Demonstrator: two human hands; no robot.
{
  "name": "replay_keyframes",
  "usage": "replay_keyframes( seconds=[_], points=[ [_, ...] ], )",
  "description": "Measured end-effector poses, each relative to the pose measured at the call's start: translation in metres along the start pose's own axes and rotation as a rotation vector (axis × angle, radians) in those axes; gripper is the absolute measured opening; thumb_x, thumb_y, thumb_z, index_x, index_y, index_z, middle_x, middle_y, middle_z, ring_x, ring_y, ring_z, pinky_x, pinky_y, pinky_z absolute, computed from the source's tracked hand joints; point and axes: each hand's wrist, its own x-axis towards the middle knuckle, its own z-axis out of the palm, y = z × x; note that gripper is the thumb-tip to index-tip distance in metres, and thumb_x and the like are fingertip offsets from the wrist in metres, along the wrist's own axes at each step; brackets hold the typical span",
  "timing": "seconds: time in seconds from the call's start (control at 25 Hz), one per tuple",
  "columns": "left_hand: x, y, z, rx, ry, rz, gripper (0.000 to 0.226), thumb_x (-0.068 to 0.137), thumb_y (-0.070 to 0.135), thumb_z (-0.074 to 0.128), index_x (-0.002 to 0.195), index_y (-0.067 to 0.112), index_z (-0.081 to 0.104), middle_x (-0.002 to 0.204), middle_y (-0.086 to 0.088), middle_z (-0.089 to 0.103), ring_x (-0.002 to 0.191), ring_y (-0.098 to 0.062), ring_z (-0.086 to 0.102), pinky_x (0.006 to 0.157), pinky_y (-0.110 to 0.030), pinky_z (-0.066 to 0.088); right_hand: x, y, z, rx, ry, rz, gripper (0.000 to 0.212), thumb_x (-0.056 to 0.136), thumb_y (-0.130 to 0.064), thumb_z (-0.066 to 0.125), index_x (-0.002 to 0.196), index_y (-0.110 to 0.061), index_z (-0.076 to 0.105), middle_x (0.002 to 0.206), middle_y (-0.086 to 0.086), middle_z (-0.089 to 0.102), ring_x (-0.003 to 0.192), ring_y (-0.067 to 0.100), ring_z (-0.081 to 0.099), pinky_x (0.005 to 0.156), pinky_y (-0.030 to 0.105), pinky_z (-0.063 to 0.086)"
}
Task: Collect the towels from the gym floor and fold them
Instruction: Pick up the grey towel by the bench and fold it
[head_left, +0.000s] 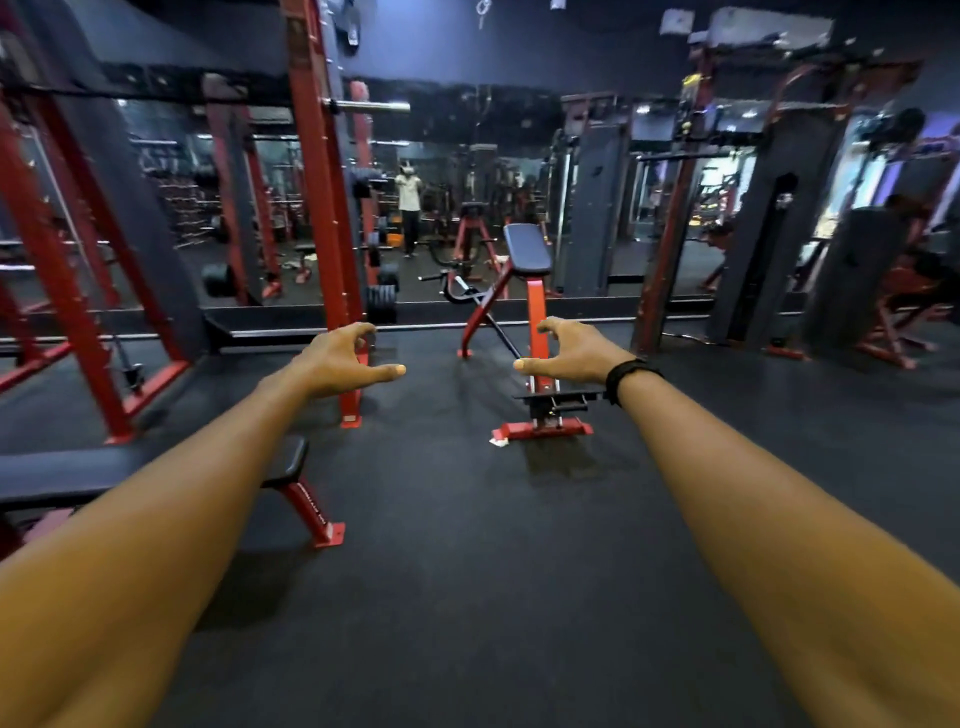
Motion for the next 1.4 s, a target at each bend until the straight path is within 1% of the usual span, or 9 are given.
replay_keyframes(
  seconds=[0.12,0.24,0.52,0.64,0.8,0.92,1.04,1.28,1.4],
  points=[
    [0.036,-0.044,-0.012,-0.001,0.028,-0.046,0.089,0.073,0.055,0.072,0.144,0.017,0.037,0.140,-0.009,0.049,0.127,-0.024,0.048,0.104,-0.035,0.038,0.060,-0.020,0.026,0.014,-0.036,-0.044,0.074,0.080,-0.049,0.070,0.138,-0.011,0.042,0.143,0.010,0.045,0.130,0.025,0.045,0.107,0.035,0.038],
    [0.076,-0.091,-0.031,-0.022,0.068,-0.096,0.084,0.076,0.050,0.072,0.145,0.016,0.036,0.141,-0.009,0.047,0.128,-0.025,0.047,0.103,-0.035,0.037,0.130,-0.047,0.055,0.033,-0.078,-0.094,0.080,0.078,-0.053,0.070,0.140,-0.012,0.041,0.143,0.009,0.045,0.130,0.025,0.045,0.107,0.038,0.039],
    [0.157,-0.198,-0.106,0.015,0.164,-0.223,0.089,0.074,0.055,0.071,0.145,0.016,0.035,0.141,-0.011,0.048,0.126,-0.027,0.048,0.107,-0.041,0.039,0.280,-0.147,0.117,0.074,-0.159,-0.262,0.078,0.081,-0.049,0.068,0.142,-0.010,0.037,0.145,0.010,0.043,0.133,0.025,0.042,0.106,0.035,0.036],
    [0.172,-0.235,-0.128,0.017,0.165,-0.271,0.091,0.074,0.054,0.072,0.146,0.015,0.034,0.143,-0.012,0.046,0.127,-0.027,0.047,0.104,-0.039,0.038,0.330,-0.183,0.144,0.078,-0.191,-0.334,0.081,0.081,-0.050,0.068,0.144,-0.010,0.036,0.146,0.009,0.042,0.134,0.024,0.041,0.107,0.033,0.035],
    [0.187,-0.305,-0.151,0.082,0.249,-0.402,0.092,0.071,0.056,0.072,0.144,0.012,0.037,0.142,-0.012,0.047,0.127,-0.027,0.048,0.106,-0.039,0.038,0.409,-0.233,0.199,0.097,-0.261,-0.431,0.086,0.080,-0.052,0.068,0.146,-0.010,0.033,0.149,0.009,0.039,0.136,0.025,0.039,0.112,0.036,0.034],
    [0.204,-0.357,-0.165,0.136,0.354,-0.494,0.085,0.076,0.049,0.072,0.144,0.011,0.038,0.142,-0.012,0.047,0.127,-0.027,0.048,0.106,-0.037,0.037,0.471,-0.276,0.243,0.125,-0.303,-0.552,0.080,0.081,-0.048,0.069,0.143,-0.009,0.036,0.147,0.009,0.042,0.134,0.024,0.041,0.110,0.034,0.034],
    [0.223,-0.399,-0.180,0.155,0.394,-0.593,0.086,0.075,0.053,0.071,0.143,0.012,0.039,0.142,-0.010,0.049,0.127,-0.026,0.049,0.106,-0.037,0.038,0.526,-0.321,0.282,0.149,-0.343,-0.665,0.076,0.082,-0.046,0.069,0.141,-0.008,0.038,0.145,0.010,0.044,0.132,0.025,0.043,0.108,0.033,0.035],
    [0.257,-0.453,-0.238,0.201,0.541,-0.782,0.085,0.075,0.056,0.069,0.143,0.015,0.040,0.139,-0.011,0.050,0.125,-0.025,0.050,0.106,-0.035,0.037,0.628,-0.421,0.331,0.144,-0.453,-0.868,0.079,0.081,-0.049,0.069,0.141,-0.007,0.039,0.144,0.011,0.045,0.130,0.027,0.045,0.108,0.037,0.038],
    [0.245,-0.480,-0.255,0.213,0.599,-0.878,0.082,0.076,0.055,0.069,0.142,0.014,0.041,0.138,-0.011,0.051,0.124,-0.025,0.051,0.106,-0.035,0.037,0.650,-0.471,0.358,0.169,-0.498,-0.969,0.085,0.081,-0.051,0.067,0.145,-0.008,0.034,0.150,0.011,0.038,0.135,0.027,0.039,0.111,0.038,0.034]
  ],
)
